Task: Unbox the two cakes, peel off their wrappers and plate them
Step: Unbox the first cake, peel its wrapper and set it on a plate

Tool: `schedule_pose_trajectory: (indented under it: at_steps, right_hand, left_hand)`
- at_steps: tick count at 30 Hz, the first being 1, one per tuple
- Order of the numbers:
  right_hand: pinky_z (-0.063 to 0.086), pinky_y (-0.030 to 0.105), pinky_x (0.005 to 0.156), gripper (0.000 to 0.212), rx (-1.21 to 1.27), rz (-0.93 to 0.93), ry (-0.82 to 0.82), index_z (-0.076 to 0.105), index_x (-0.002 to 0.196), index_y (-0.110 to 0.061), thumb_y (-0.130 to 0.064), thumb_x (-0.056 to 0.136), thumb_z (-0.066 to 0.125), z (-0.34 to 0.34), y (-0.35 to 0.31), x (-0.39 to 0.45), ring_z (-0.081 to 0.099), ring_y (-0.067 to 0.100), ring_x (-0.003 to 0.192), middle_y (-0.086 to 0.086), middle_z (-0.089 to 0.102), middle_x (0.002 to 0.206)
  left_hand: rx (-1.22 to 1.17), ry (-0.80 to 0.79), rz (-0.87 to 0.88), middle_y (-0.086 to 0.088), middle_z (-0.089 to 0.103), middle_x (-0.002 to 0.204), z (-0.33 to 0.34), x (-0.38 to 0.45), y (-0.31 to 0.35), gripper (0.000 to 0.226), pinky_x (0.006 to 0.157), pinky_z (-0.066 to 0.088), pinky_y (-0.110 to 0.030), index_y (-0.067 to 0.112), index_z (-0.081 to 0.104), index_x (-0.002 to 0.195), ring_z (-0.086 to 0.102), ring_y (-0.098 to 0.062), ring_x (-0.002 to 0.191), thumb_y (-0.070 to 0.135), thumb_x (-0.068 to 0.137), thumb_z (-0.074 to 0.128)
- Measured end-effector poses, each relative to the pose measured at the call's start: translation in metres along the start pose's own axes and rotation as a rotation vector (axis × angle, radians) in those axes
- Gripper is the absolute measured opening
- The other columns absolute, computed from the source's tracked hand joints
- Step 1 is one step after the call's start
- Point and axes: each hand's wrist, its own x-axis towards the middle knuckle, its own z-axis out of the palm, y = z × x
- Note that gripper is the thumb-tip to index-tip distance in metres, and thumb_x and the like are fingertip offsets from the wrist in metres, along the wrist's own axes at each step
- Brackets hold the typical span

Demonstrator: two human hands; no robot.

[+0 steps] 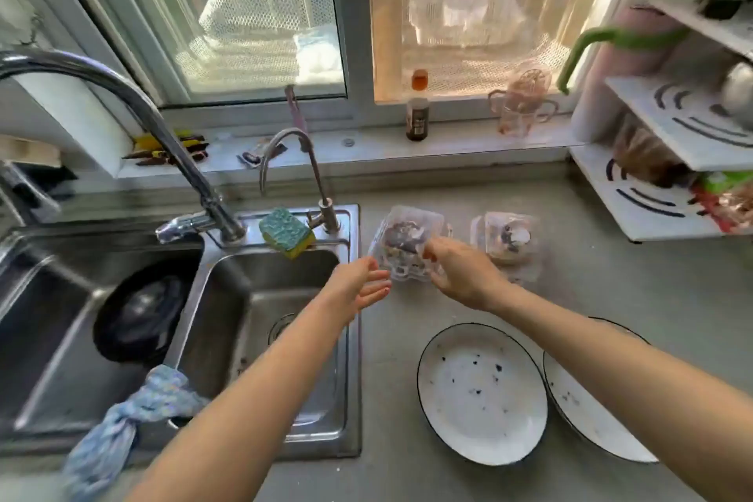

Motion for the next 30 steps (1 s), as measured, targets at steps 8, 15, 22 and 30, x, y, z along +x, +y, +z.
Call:
schedule_pose_trajectory:
  at_steps: [8,15,22,30]
  right_hand:
    - [0.047,0.041,0.073,0.024,-0.123,-0.198,-0.064,0.051,0.109,-0.005,-0.015,0.086,0.053,0.030,0.013,0.005,0.053,0.032,0.104,0.013,0.054,0.115]
    - [0.047,0.039,0.075,0.027,-0.059,-0.330,-0.067,0.056,0.106,-0.003,-0.010,0.080,0.058,0.039,0.031,0.007,0.054,0.032,0.097,0.015,0.059,0.106]
    - [0.049,0.036,0.076,0.018,0.062,-0.230,0.086,0.059,0.097,-0.005,-0.016,0.082,0.060,0.047,0.035,0.009,0.055,0.028,0.097,0.011,0.061,0.101]
    - [0.051,0.039,0.056,0.012,-0.130,-0.157,0.053,0.062,0.077,-0.007,-0.017,0.078,0.067,0.048,0.026,0.012,0.061,0.033,0.078,0.012,0.062,0.083]
  left_hand:
    - [-0.098,0.157,-0.021,-0.013,0.056,0.123,0.031,0.034,-0.028,0.036,0.095,0.046,-0.033,0.003,0.049,0.131,0.055,-0.027,0.120,0.014,0.097,0.045]
    - [-0.358,0.194,0.003,-0.004,0.064,0.101,0.046,0.042,-0.039,0.017,0.095,0.042,-0.033,0.014,0.058,0.108,0.057,-0.020,0.105,0.017,0.097,0.047]
    - [-0.460,0.085,0.016,-0.002,0.061,0.091,0.057,0.039,-0.052,0.026,0.088,0.046,-0.029,0.015,0.060,0.092,0.058,-0.014,0.085,0.023,0.100,0.037]
    - [-0.465,0.038,-0.013,-0.003,0.060,0.085,0.059,0.039,-0.065,0.022,0.075,0.047,-0.024,0.014,0.060,0.087,0.057,-0.013,0.078,0.018,0.099,0.042]
